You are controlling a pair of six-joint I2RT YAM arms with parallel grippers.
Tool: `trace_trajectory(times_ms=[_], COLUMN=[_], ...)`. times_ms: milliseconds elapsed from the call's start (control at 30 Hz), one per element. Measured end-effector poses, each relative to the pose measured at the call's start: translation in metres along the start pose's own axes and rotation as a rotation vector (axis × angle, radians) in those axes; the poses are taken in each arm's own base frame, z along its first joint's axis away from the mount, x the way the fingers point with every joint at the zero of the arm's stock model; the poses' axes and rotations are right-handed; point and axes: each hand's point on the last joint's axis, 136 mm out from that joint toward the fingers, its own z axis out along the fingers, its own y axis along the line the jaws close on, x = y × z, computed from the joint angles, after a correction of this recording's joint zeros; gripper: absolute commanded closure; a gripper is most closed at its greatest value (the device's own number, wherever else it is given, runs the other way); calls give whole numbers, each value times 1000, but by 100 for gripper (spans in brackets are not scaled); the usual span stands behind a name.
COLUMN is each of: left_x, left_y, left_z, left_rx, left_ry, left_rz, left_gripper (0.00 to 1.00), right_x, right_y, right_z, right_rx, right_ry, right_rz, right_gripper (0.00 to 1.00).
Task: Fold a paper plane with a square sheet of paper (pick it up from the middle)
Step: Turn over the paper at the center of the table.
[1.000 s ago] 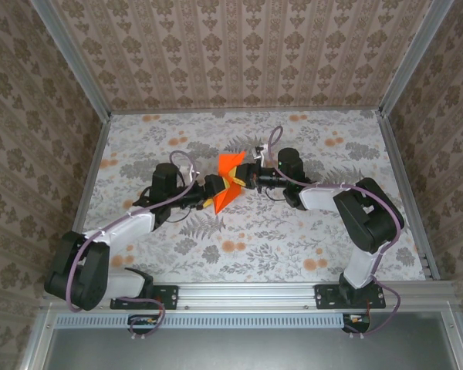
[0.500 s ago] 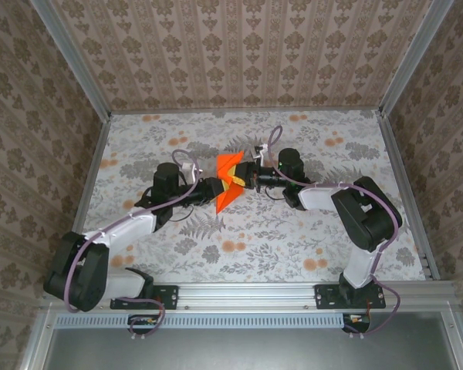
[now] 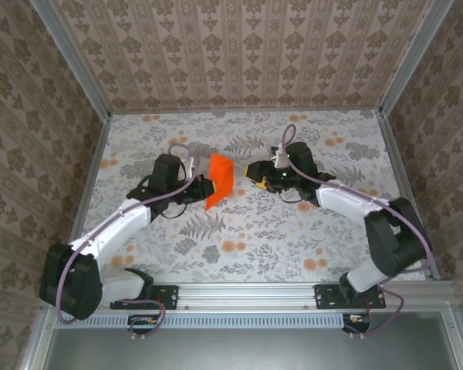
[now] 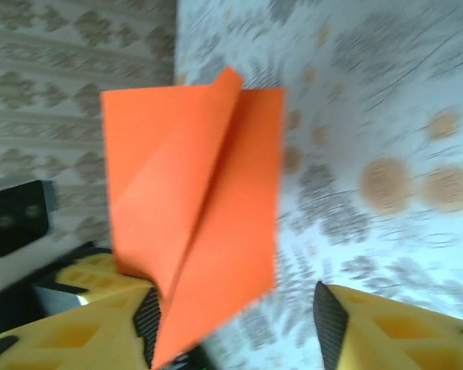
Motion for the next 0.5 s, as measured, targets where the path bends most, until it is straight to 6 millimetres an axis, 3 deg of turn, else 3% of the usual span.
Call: trace_trajectory(times_ms=[133,400,500], left_x=[-9,2,8], left_y=[18,76,88], left_z=[-7,-5,4], left_rx=[-255,-815,-927], left_ry=[12,148,188], left_rz=[96,252,283], left_gripper=[98,92,79], right_x=[-8,-9,-7], right_y=[-16,-54,-66], right_z=[-26,-54,-58], right_rx=[173,408,460], right_ry=[-84,-151,-161], right_rz=[-95,-140,-136], right_gripper=[30,29,29])
